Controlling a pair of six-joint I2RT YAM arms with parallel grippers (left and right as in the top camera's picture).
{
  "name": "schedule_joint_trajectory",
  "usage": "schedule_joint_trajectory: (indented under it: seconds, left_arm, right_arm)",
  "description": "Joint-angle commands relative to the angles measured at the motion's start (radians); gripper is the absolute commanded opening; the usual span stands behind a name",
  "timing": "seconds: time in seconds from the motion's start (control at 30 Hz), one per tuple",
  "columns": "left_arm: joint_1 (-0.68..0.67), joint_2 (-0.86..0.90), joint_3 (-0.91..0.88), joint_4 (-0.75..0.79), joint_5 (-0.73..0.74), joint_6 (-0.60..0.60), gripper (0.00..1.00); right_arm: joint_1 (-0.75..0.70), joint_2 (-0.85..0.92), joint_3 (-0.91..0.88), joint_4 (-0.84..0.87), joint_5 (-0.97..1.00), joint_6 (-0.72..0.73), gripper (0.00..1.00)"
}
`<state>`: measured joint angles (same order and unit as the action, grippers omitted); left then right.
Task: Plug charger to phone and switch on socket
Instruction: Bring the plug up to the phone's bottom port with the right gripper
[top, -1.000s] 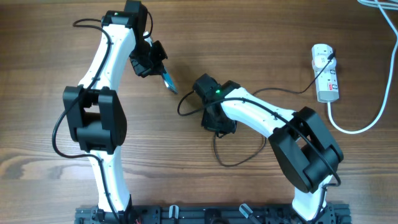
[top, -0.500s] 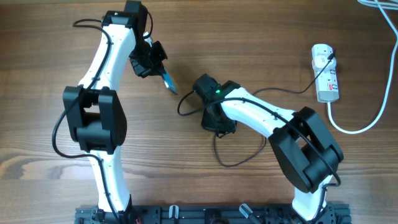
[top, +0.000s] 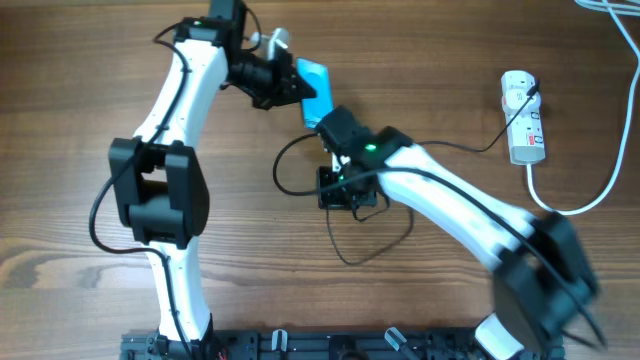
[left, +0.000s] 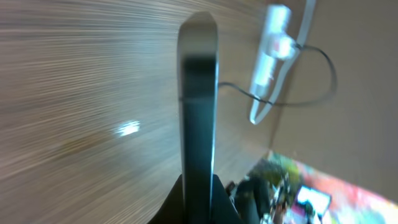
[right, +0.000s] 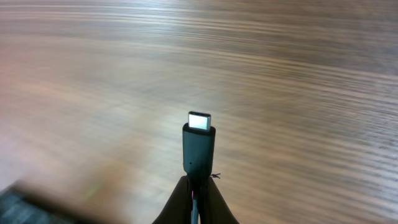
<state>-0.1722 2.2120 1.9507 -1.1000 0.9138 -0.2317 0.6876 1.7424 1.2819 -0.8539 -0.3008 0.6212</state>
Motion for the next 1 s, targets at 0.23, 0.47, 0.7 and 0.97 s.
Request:
schedule_joint_trajectory:
  seconds: [0.23, 0.47, 0.7, 0.97]
  left_arm:
    - [-0.096, -0.037, 0.000, 0.117, 0.204, 0.072, 0.04]
    - [-0.094, -0.037, 0.000, 0.125, 0.152, 0.072, 0.04]
    - [-0.072, -0.037, 0.000, 0.128, 0.287, 0.123, 0.04]
    - [-0.059, -0.037, 0.000, 0.125, 0.346, 0.125, 0.04]
  right_arm:
    - [0.005, -0.194, 0.014, 0.004, -0.021, -0.039, 0.04]
    - [-0.018, -0.194, 0.014, 0.008, 0.133, 0.066, 0.04]
    - [-0.116, -0.194, 0.014, 0.015, 0.014, -0.055, 0.04]
    - [-0.116, -0.194, 0.014, 0.035, 0.004, -0.093, 0.04]
